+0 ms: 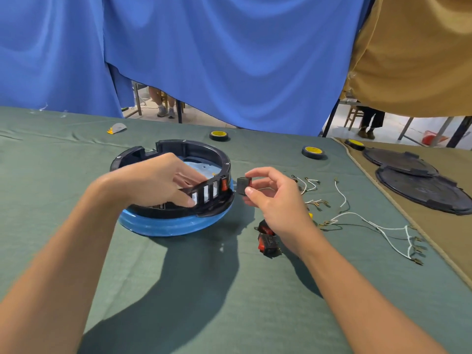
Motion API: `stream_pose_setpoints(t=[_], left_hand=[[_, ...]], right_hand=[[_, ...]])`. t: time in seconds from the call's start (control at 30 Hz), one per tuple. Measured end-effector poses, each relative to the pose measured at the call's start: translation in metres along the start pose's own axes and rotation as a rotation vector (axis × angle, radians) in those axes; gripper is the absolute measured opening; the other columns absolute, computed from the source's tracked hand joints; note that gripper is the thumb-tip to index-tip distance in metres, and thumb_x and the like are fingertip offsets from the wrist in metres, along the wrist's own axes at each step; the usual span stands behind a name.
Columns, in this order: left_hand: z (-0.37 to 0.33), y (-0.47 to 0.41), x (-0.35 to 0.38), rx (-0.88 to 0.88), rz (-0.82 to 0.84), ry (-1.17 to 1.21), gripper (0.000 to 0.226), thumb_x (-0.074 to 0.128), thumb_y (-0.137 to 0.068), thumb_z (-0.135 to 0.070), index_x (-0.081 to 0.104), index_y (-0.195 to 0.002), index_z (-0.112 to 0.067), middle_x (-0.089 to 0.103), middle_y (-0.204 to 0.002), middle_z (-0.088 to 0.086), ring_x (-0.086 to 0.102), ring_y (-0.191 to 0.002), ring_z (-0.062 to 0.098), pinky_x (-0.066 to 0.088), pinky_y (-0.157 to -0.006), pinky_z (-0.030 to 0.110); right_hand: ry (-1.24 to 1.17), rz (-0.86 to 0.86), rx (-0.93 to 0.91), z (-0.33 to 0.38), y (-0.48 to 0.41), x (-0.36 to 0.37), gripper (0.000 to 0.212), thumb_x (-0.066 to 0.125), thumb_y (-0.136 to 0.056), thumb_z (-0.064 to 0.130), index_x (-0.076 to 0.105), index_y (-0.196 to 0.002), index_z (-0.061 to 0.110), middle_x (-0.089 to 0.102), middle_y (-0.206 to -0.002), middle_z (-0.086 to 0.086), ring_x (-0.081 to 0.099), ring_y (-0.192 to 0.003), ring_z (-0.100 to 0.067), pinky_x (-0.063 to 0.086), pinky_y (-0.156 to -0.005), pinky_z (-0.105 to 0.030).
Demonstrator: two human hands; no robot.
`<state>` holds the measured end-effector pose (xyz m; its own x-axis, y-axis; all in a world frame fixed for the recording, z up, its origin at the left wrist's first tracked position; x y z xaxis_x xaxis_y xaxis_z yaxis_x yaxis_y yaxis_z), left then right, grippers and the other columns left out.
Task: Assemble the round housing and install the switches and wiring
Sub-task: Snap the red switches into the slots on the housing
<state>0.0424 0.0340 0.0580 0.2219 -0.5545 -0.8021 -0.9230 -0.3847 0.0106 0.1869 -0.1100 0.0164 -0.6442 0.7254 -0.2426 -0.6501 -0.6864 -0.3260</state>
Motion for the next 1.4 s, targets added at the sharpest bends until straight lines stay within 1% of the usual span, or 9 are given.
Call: stream_pose_setpoints(t=[0.07,0.13,0.23,0.33,0.47,0.6,0.97,1.1,1.4], left_hand=[[-0.003,-0.007,0.003,-0.033,-0.121,-0.059,0.014,0.076,-0.081,-0.033,0.075,-0.092,-0.042,0.074,-0.096,-0.019,0.067,-0.09,-0.001,0.052,-0.08,0.018],[-0.004,-0.014,0.009,-0.074,-0.223,-0.206,0.019,0.072,-0.082,-0.045,0.075,-0.089,-0.027,0.073,-0.086,-0.008,0.064,-0.083,0.014,0.053,-0.081,0.037],[-0.006,-0.02,0.018,-0.03,-0.222,-0.23,0.023,0.069,-0.086,-0.029,0.068,-0.078,-0.008,0.065,-0.075,0.015,0.045,-0.067,0.023,0.05,-0.069,0.042],[-0.004,-0.021,0.016,0.015,-0.198,-0.164,0.011,0.071,-0.086,-0.023,0.074,-0.083,-0.012,0.07,-0.082,0.016,0.052,-0.072,0.03,0.052,-0.078,0.046],[-0.005,-0.022,0.018,0.063,-0.158,-0.111,0.004,0.074,-0.083,-0.022,0.075,-0.085,-0.019,0.07,-0.081,0.012,0.052,-0.066,0.02,0.055,-0.079,0.05],[-0.009,-0.024,0.019,0.089,-0.133,-0.053,0.008,0.076,-0.08,-0.016,0.078,-0.088,-0.018,0.073,-0.085,0.01,0.064,-0.085,0.033,0.054,-0.083,0.05],[-0.015,-0.035,0.02,0.128,-0.088,-0.037,0.015,0.079,-0.077,-0.021,0.078,-0.089,-0.029,0.07,-0.065,-0.005,0.051,-0.06,0.011,0.051,-0.073,0.035],[-0.015,-0.033,0.019,0.156,-0.083,-0.04,0.012,0.078,-0.077,-0.021,0.078,-0.087,-0.026,0.072,-0.078,0.008,0.058,-0.074,0.03,0.053,-0.082,0.046],[-0.012,-0.035,0.018,0.165,-0.109,-0.071,0.011,0.077,-0.077,-0.024,0.077,-0.088,-0.023,0.066,-0.077,0.016,0.042,-0.065,0.011,0.05,-0.075,0.046]], right_hand=[[0.041,-0.02,-0.027,0.002,0.0,-0.001,0.026,0.066,-0.086,0.006,0.065,-0.09,0.031,0.067,-0.084,0.001,0.071,-0.077,-0.02,0.058,-0.079,-0.048],[0.123,-0.039,-0.066,0.004,0.0,-0.002,0.023,0.07,-0.084,0.01,0.063,-0.088,0.032,0.068,-0.082,0.005,0.069,-0.078,-0.015,0.057,-0.079,-0.04],[0.255,-0.043,-0.124,0.007,0.002,-0.001,0.023,0.073,-0.082,0.013,0.062,-0.084,0.033,0.067,-0.078,0.008,0.065,-0.075,-0.007,0.053,-0.075,-0.025],[0.28,-0.016,-0.172,0.011,0.006,0.004,0.019,0.075,-0.08,0.013,0.065,-0.088,0.027,0.069,-0.079,0.005,0.065,-0.075,-0.007,0.051,-0.074,-0.018],[0.299,0.001,-0.245,0.017,0.011,0.012,0.016,0.076,-0.078,0.01,0.068,-0.09,0.019,0.068,-0.076,0.003,0.063,-0.068,-0.006,0.051,-0.069,-0.014],[0.338,0.015,-0.282,0.019,0.014,0.014,0.016,0.075,-0.078,0.008,0.068,-0.09,0.018,0.067,-0.074,0.004,0.062,-0.067,-0.006,0.051,-0.067,-0.012],[0.439,-0.079,-0.357,0.019,0.013,0.016,0.017,0.077,-0.077,0.011,0.069,-0.091,0.015,0.068,-0.073,0.004,0.064,-0.067,-0.011,0.055,-0.07,-0.03],[0.5,-0.092,-0.413,0.021,0.015,0.021,0.017,0.077,-0.076,0.01,0.07,-0.092,0.014,0.069,-0.074,0.002,0.066,-0.068,-0.018,0.056,-0.069,-0.039],[0.528,-0.084,-0.431,0.026,0.007,0.027,0.018,0.074,-0.079,0.009,0.076,-0.097,0.009,0.075,-0.082,-0.008,0.069,-0.077,-0.026,0.056,-0.075,-0.043]])
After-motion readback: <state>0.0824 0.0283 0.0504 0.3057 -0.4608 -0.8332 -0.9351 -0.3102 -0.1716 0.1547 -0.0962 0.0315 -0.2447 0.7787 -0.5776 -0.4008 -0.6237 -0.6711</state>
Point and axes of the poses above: each hand's wrist, its own y-axis away from the middle knuckle, its own x-axis out of the palm, z = x × y, the point moved 5 cm from there along -y, towards the middle knuckle
